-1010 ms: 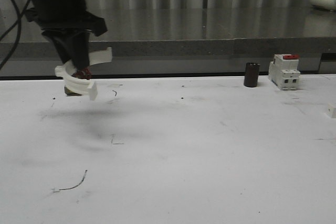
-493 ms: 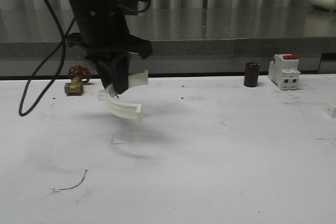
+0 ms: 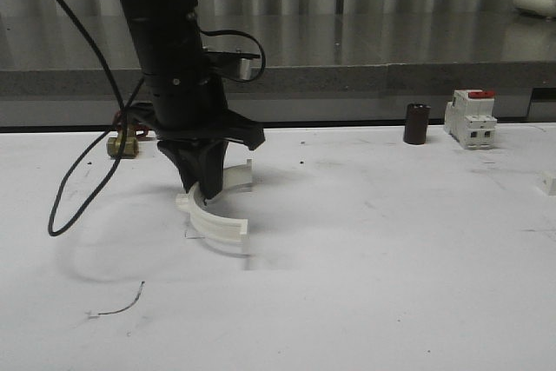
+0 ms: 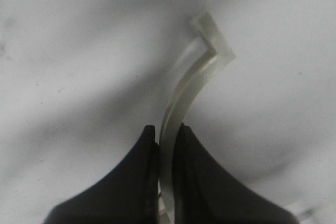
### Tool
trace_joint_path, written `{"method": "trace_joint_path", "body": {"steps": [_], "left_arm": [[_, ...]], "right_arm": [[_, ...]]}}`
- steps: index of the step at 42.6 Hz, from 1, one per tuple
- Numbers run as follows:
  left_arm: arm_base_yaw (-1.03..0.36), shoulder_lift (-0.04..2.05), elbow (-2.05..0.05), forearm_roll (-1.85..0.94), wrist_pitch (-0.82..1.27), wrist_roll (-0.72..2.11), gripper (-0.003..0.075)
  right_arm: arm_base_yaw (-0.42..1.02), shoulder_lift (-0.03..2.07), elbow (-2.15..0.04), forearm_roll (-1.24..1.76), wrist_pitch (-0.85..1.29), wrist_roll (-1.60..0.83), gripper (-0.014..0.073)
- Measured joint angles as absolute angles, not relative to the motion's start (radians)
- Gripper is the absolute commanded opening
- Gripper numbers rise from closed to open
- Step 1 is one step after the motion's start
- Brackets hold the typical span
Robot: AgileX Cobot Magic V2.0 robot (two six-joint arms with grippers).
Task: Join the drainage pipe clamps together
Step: 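Carry the half-ring toward the table center and lower it flat, then open the left gripper and lift it away from the half-ring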
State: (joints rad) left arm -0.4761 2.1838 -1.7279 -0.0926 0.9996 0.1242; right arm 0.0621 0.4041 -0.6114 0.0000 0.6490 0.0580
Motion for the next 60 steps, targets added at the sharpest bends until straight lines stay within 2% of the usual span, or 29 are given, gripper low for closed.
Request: {"method": "trace_joint_path", "body": {"steps": [22,25,33,37,51,60], "left_arm": [[-0.476,2.193,-1.730,-0.097,0.992,0.122,-0.0015],[-0.476,2.199,-1.730,-0.097,0.992,0.122,0.0022],[-0.476,2.204,-1.730,-0.097,0.989,0.122,0.0228],[-0.476,2.204,-1.730,-0.097,0.989,0.122,0.0270],[-0.476,2.190,-1.730,-0.090,0.987,0.122,0.0276],[-0.476,2.070,-1.730,-0.075,0.989,0.122,0.0273]], "right_arm": [[0.062,0.404,-0.611,0.000,0.649,0.058,0.0425],[0.062,0.404,-0.611,0.000,0.649,0.058,0.0425],[0.062,0.404,-0.611,0.000,0.649,0.058,0.0425],[0.062,0.404,-0.611,0.000,0.649,0.058,0.0425],[0.062,0.404,-0.611,0.000,0.649,0.058,0.0425],[0.062,0.404,-0.611,0.000,0.649,0.058,0.0425]]}}
